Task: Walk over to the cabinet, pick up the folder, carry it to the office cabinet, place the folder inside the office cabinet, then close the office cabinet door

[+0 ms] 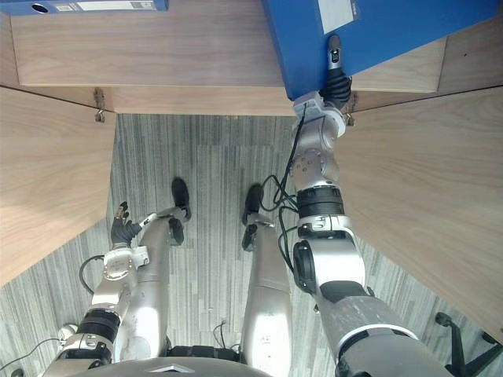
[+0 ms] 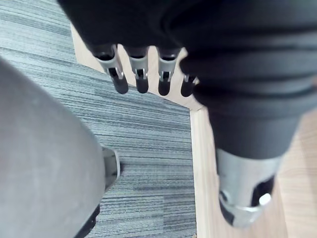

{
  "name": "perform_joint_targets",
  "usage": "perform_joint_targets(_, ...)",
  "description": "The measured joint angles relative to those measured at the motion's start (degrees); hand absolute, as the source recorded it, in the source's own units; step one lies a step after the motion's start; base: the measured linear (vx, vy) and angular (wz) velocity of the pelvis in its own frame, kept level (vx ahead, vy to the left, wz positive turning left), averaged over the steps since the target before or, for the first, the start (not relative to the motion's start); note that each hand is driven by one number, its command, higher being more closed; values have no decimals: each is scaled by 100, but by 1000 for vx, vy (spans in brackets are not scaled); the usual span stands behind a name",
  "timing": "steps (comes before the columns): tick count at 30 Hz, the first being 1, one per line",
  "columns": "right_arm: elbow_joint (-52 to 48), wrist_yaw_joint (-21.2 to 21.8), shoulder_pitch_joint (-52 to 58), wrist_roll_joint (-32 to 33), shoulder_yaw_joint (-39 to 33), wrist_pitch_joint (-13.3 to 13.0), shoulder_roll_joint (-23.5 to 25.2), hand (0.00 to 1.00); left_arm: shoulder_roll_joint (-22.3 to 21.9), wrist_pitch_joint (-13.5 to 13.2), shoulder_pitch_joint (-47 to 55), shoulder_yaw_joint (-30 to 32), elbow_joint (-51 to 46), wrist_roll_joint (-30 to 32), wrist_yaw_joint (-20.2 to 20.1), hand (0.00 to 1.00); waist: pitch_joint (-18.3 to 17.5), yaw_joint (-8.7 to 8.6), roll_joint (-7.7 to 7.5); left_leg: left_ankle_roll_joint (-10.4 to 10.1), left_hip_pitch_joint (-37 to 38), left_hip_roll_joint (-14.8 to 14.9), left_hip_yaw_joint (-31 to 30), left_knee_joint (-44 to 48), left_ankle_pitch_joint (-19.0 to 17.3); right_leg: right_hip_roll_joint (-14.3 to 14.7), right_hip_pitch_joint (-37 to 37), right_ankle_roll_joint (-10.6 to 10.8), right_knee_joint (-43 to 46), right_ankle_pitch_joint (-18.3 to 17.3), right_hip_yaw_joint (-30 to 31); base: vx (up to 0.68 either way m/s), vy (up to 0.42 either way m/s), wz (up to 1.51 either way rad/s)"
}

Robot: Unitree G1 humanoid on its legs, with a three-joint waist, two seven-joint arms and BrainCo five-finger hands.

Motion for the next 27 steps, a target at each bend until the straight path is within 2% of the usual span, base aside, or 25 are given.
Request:
perform_joint_targets(4, 121, -293, -256, 140, -143, -131, 222, 100, -55, 45, -130, -1, 135, -2, 158, 0, -6, -7, 10, -21, -5, -4, -15, -63, 58, 0, -19, -29, -26, 19, -28, -6, -24, 4)
perform_joint_targets(5, 120, -376, -316, 222, -223, -220, 316, 0, -78, 69, -158, 0, 137, -3, 186, 0, -7, -9, 11, -21, -5, -10, -15, -105, 86, 0, -27, -39, -34, 32, -33, 6, -21, 3)
perform_joint_targets(8, 68, -572, -347, 323, -342, -386, 456, 0, -159, 102, -191, -5, 135, -3, 271, 0, -10, -4, 15, -24, -5, -30, -29, -183, 133, -8, -30, -48, -51, 40, -63, 14, -18, 6)
perform_joint_targets(10, -55, -737, -340, 336, -412, -420, 507, 0, -182, 120, -209, -6, 135, -3, 326, 0, -10, 4, 16, -24, -8, -37, -32, -230, 170, -13, -33, -58, -71, 44, -93, 22, -14, 6)
perform_joint_targets(13, -129, -758, -340, 295, -404, -424, 487, 0, -213, 122, -209, -7, 120, -3, 383, 0, -13, -1, 21, -32, -8, -55, -50, -322, 233, -22, -32, -71, -108, 50, -137, 31, -16, 6)
perform_joint_targets(21, -290, -725, -358, -42, -163, -284, 250, 0, -285, 135, -209, -23, 112, -4, 410, 0, -74, 31, 128, -40, -8, -74, -66, -388, 270, -37, -30, -72, -124, 50, -164, 7, -3, 1)
perform_joint_targets(27, -288, -662, -475, -346, 13, -153, 153, 0, -273, 145, -209, -42, 103, -56, 413, 0, -80, 16, 138, -37, -8, -77, -65, -399, 281, -43, -31, -72, -128, 50, -170, 11, -3, 0)
